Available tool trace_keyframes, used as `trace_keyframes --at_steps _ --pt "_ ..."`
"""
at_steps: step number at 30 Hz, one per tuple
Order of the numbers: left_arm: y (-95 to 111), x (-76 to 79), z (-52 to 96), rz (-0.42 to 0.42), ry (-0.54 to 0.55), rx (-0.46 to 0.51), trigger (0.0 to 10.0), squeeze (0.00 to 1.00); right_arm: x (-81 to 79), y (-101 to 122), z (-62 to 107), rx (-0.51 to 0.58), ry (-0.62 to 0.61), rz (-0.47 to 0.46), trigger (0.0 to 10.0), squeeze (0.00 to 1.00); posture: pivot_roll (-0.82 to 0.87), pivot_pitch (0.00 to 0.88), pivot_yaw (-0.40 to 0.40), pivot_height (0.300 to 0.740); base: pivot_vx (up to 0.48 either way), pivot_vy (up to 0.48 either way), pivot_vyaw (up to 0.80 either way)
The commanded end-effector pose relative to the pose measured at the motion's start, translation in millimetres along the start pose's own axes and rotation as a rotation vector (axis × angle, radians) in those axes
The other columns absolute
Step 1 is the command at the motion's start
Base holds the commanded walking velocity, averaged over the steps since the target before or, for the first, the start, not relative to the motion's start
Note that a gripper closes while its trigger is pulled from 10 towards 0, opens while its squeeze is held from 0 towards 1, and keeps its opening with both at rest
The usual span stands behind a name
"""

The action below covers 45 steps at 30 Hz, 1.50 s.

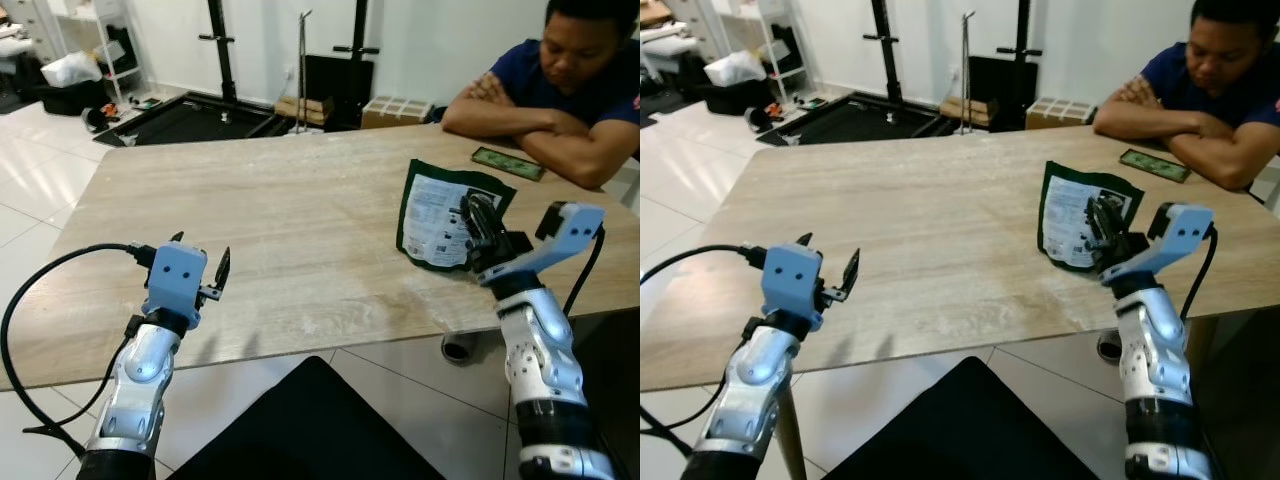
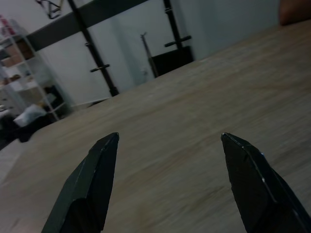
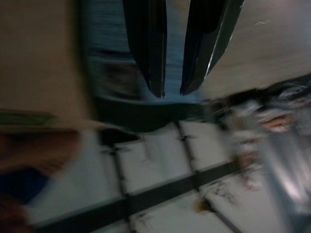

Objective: Restocking fridge

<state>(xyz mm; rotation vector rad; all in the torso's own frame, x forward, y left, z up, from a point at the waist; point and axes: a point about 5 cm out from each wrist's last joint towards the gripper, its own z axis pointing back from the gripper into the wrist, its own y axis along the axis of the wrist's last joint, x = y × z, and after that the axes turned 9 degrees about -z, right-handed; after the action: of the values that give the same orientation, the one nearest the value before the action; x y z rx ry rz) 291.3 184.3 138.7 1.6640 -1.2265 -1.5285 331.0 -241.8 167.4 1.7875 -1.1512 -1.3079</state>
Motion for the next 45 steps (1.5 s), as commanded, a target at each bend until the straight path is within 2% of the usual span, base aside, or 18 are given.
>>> trace_keyframes --at_steps 1,2,3,5,6,7,13,16,17,19,20,24,28,35,40,43,44,45 --pt "-1 7.6 -7.3 0.033 -0.040 -0.013 10.0 0.00 9.9 2 -7.6 0.022 -0.069 -0.003 10.0 0.00 -0.11 0.000 0.041 0.740 0.000 0.000 0.00" --pt "0 10.8 -9.3 0.039 -0.053 -0.010 10.0 0.00 11.6 3 -11.4 0.032 -0.076 -0.029 10.0 0.00 -0.11 0.000 0.039 0.740 0.000 0.000 0.00" --pt "1 13.1 -10.8 0.039 -0.064 -0.007 10.0 0.00 12.1 6 -14.9 0.046 -0.076 -0.057 10.0 0.22 -0.11 0.000 0.034 0.740 0.000 0.000 0.00" --pt "1 14.4 -11.6 0.038 -0.071 -0.004 10.0 0.00 12.1 7 -16.7 0.054 -0.073 -0.076 10.0 0.22 -0.11 0.000 0.034 0.740 0.000 0.000 0.00" --pt "1 15.7 -13.2 0.042 -0.073 -0.001 10.0 0.00 11.9 9 -20.8 0.064 -0.069 -0.076 10.0 0.83 -0.11 0.000 0.033 0.740 0.000 0.000 0.00" --pt "1 18.7 -15.9 0.042 -0.081 0.001 10.0 0.00 9.0 14 -28.6 0.075 -0.051 -0.077 10.0 1.00 -0.10 0.000 0.038 0.740 0.000 0.000 0.00" --pt "1 25.2 -25.5 0.095 -0.071 0.011 10.0 0.00 -6.6 31 -52.6 0.145 0.027 -0.087 10.0 1.00 -0.09 0.000 0.057 0.740 0.000 0.000 0.00" --pt "1 29.7 -30.9 0.109 -0.081 0.011 10.0 0.00 -9.4 33 -60.4 0.132 0.030 -0.024 10.0 1.00 -0.09 0.000 0.055 0.740 0.000 0.000 0.00" --pt "3 31.5 -32.7 0.110 -0.087 0.018 10.0 0.00 -10.1 34 -62.1 0.126 0.042 -0.010 10.0 0.53 -0.09 0.000 0.054 0.740 0.000 0.000 0.00" --pt "4 32.6 -33.8 0.111 -0.090 0.023 10.0 0.00 -10.5 35 -63.1 0.123 0.050 -0.005 10.0 0.53 -0.09 0.000 0.054 0.740 0.000 0.000 0.00" --pt "4 33.3 -34.5 0.115 -0.093 0.028 10.0 0.00 -10.7 36 -64.0 0.124 0.059 -0.005 10.0 0.00 -0.09 0.000 0.053 0.740 0.000 0.000 0.00" --pt "5 32.9 -35.0 0.110 -0.112 0.043 10.0 0.00 -10.1 41 -68.1 0.101 0.124 -0.053 10.0 0.00 -0.09 0.000 0.049 0.740 0.000 0.000 0.00" --pt "2 28.6 -32.0 0.090 -0.122 0.047 10.0 0.00 -6.6 44 -69.7 0.044 0.155 0.063 10.0 0.00 -0.08 0.000 0.037 0.740 0.000 0.000 0.00" --pt "-3 27.8 -21.2 0.047 -0.167 0.048 10.0 0.00 -3.6 56 -72.2 0.055 0.189 0.088 10.0 0.00 -0.07 0.000 0.031 0.740 0.000 0.000 0.00" --pt "-7 29.2 -12.7 0.060 -0.184 0.042 10.0 0.00 -2.0 56 -72.6 -0.042 0.267 0.104 10.0 0.00 -0.06 0.000 0.014 0.740 0.000 0.000 0.00" --pt "-8 28.5 -10.9 0.070 -0.178 0.039 10.0 0.00 -0.8 57 -73.2 -0.069 0.288 0.075 10.0 0.12 -0.05 0.000 0.009 0.740 0.000 0.000 0.00" --pt "-8 28.9 -9.5 0.080 -0.177 0.038 10.0 0.00 -0.3 58 -73.3 -0.089 0.318 0.018 10.0 0.48 -0.05 0.000 0.006 0.740 0.000 0.000 0.00" --pt "-8 29.7 -9.0 0.083 -0.180 0.039 10.0 0.00 -0.5 56 -72.6 -0.109 0.334 0.006 10.0 1.00 -0.05 0.000 0.003 0.740 0.000 0.000 0.00"
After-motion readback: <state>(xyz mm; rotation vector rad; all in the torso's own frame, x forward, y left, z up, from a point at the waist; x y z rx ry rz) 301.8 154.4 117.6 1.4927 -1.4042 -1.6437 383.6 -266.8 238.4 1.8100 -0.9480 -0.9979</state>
